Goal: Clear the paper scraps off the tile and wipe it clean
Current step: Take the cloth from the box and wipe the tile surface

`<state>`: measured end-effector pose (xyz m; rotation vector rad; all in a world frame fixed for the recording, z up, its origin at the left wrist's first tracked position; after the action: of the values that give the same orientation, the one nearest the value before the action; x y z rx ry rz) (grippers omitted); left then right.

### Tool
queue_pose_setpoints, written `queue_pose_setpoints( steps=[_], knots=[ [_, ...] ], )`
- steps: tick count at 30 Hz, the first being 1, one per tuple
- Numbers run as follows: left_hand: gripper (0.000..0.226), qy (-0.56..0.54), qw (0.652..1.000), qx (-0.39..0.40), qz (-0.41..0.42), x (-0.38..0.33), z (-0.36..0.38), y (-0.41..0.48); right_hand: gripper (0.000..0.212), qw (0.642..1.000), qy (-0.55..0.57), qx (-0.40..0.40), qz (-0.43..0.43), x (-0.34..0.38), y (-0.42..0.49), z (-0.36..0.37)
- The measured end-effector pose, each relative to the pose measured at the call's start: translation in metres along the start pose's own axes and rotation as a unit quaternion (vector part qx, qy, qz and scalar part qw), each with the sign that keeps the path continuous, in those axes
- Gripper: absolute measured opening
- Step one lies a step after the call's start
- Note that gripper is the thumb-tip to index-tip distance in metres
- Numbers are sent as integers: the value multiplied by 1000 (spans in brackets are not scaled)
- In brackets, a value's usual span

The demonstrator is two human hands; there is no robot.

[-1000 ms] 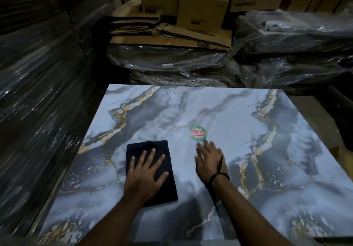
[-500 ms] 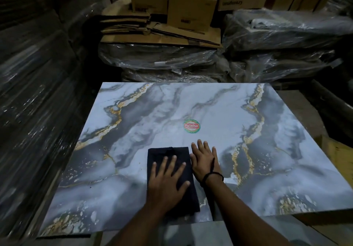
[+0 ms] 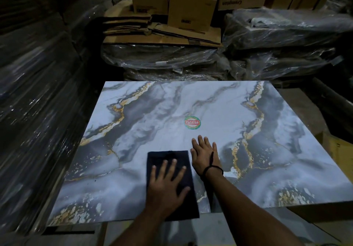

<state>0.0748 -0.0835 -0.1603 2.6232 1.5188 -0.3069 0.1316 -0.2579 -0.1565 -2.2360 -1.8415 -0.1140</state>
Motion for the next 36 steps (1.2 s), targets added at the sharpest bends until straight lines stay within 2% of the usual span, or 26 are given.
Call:
queue_pose_setpoints(
  steps=[3, 6, 11, 14, 18, 23, 25, 28, 33, 36],
  knots=[
    [61, 7, 1000, 6, 4, -16, 4, -3, 49, 1000, 10, -3, -5, -2, 0, -1],
    [57, 7, 1000, -10, 17, 14, -1, -13, 50, 1000, 16, -3, -4, -4, 0, 1],
    [63, 66, 996, 5, -65, 102, -18, -42, 51, 1000, 15, 3, 0, -3, 0, 2],
    [66, 74, 992, 20, -101, 128, -24, -53, 51, 1000, 11, -1, 0, -2, 0, 2],
    [66, 74, 991, 38, -109, 127, -22, -52, 51, 999, -36, 4, 20, 8, -3, 0],
    [61, 56, 996, 25, -71, 93, -21, -50, 51, 991, 62, 9, -117, 94, -24, 15],
    [60, 52, 997, 17, -50, 80, -20, -49, 51, 991, 61, 19, -115, 113, -23, 22],
    [60, 67, 996, 8, -55, 103, -22, -58, 51, 994, 41, 18, -95, 114, -21, 27],
    [71, 72, 982, 11, -175, 197, -37, -93, 52, 994, 40, 12, -97, 115, -23, 29],
    [77, 64, 973, 21, -222, 220, -43, -101, 52, 995, 31, 18, -93, 117, -24, 30]
  ],
)
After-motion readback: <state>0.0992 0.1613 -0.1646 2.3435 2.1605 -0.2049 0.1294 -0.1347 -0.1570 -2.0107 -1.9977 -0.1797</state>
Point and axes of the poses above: each hand's wrist, its own y-axis towards the middle knuckle, its own z-axis out of the palm, x = y × z, the point moved 4 cm from there along y, towards the middle knuckle, and after that the axes turned 2 degrees about x, right-handed, at the moved point
